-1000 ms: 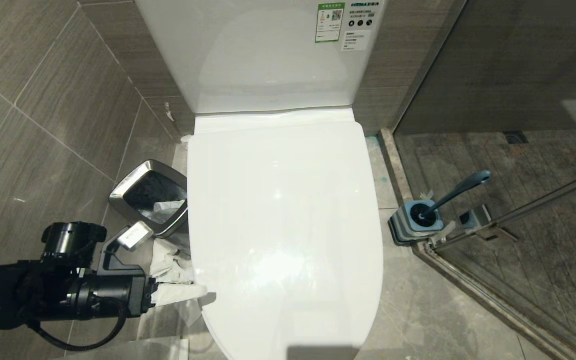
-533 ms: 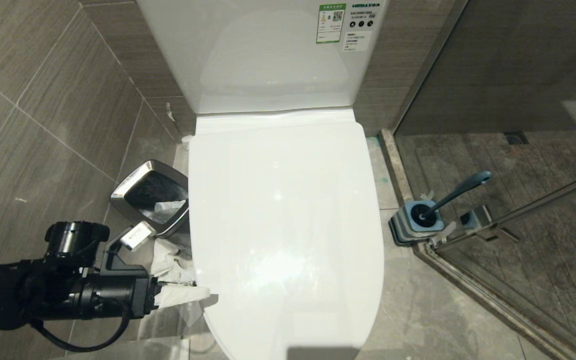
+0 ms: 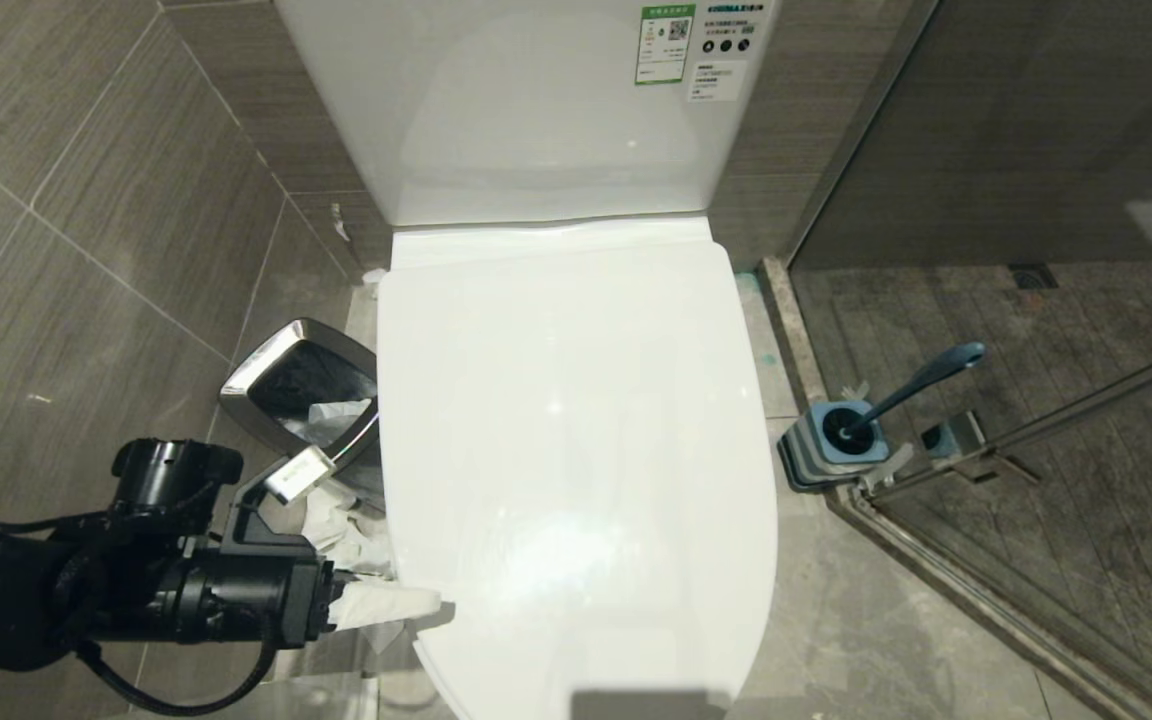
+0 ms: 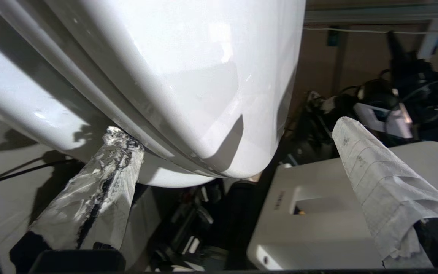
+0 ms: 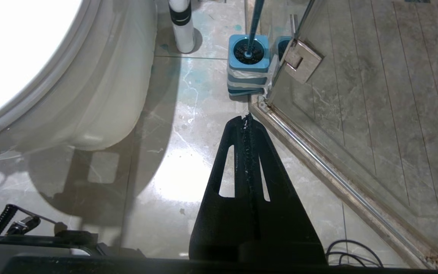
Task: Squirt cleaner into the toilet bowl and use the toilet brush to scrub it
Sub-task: Use the left hand to lift the toilet lid slightly
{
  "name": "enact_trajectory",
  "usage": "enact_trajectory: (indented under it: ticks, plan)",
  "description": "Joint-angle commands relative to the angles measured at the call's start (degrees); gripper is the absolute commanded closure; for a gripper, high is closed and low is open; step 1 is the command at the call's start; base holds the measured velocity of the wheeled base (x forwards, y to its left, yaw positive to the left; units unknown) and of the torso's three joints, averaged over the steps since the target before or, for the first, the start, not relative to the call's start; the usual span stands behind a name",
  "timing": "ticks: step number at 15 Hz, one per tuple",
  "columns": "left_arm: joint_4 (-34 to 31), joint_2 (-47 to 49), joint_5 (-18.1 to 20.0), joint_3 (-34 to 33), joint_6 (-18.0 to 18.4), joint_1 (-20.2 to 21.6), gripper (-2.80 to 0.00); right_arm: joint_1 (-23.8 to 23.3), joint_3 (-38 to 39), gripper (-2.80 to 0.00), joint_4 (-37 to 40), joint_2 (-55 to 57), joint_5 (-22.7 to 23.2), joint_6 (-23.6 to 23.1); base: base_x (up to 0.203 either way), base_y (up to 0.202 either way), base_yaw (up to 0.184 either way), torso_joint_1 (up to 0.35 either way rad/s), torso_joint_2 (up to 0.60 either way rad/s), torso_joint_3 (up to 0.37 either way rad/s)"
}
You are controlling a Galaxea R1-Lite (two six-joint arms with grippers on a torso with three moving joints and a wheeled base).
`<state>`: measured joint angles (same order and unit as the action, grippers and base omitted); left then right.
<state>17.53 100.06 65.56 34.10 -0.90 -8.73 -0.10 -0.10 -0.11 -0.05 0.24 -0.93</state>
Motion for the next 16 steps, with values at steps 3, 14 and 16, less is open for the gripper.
enact_trajectory:
  ticks: [3,14,16]
  plan:
    - [-0.2,-3.4,4.1,-0.2,-3.5,0.1,-2.8,0.0,0.0,0.0,0.0,0.0,0.0,-0.1,0.0,0.0,0.0,0.0,0.0,0.0]
    - [-0.6,-15.9,8.2,-2.5,-11.1,1.5,-2.8,0.0,0.0,0.0,0.0,0.0,0.0,0.0,0.0,0.0,0.0,0.0,0.0,0.0]
    - [-0.4,-18.0,8.3,-2.1,-14.9,1.5,-2.8,0.0,0.0,0.0,0.0,0.0,0.0,0.0,0.0,0.0,0.0,0.0,0.0,0.0]
